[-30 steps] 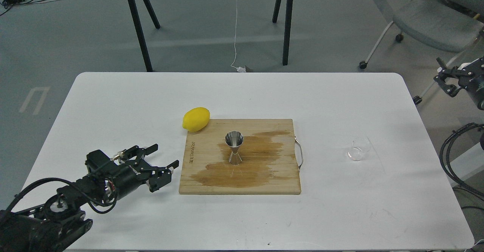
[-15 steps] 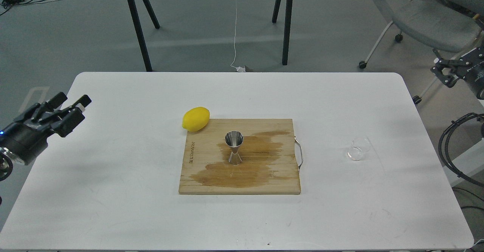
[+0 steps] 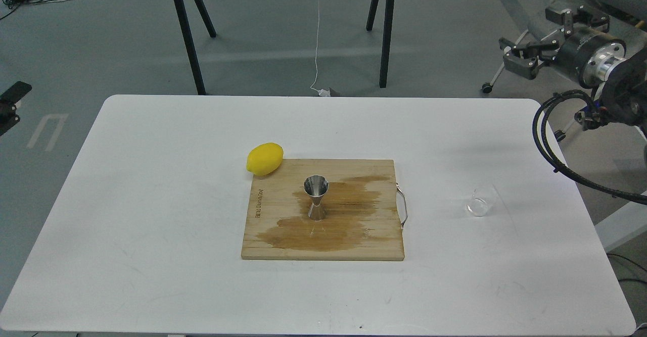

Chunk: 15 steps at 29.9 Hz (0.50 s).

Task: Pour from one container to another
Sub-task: 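Move the right gripper toward the small clear glass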

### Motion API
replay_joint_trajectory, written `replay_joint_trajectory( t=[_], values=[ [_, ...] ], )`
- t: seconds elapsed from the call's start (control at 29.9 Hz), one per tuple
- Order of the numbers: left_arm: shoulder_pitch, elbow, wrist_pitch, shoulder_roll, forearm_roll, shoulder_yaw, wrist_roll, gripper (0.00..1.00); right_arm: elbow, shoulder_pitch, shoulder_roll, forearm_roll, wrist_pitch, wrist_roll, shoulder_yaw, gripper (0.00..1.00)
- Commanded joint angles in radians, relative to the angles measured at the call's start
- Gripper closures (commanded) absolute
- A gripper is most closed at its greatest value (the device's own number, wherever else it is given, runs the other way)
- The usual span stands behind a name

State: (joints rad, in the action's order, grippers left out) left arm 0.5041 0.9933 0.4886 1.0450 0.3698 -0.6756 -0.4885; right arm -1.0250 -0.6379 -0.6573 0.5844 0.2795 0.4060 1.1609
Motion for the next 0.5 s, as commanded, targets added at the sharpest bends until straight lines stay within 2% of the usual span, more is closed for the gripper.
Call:
replay_joint_trajectory(
  t=[0.0, 0.23, 0.3, 0.47],
  values=[
    [0.002, -0.002, 0.0, -0.008, -0.115, -0.013, 0.0, 0.03, -0.12, 0.122, -0.077, 0.087, 0.209, 0.083, 0.075, 0.0],
    [-0.018, -0.005, 0.0, -0.155, -0.126, -0.002, 0.0, 0.01, -0.392, 0.487, -0.226, 0.097, 0.201, 0.083, 0.194, 0.0],
    [-0.019, -0.007, 0.0, -0.194, -0.117, -0.002, 0.0, 0.01, -0.399, 0.575, -0.229, 0.094, 0.094, 0.083, 0.212, 0.0],
    [-0.019, -0.016, 0.0, -0.234, -0.112, -0.004, 0.0, 0.01, -0.362, 0.763, -0.187, 0.092, -0.342, 0.083, 0.211, 0.0]
  ],
)
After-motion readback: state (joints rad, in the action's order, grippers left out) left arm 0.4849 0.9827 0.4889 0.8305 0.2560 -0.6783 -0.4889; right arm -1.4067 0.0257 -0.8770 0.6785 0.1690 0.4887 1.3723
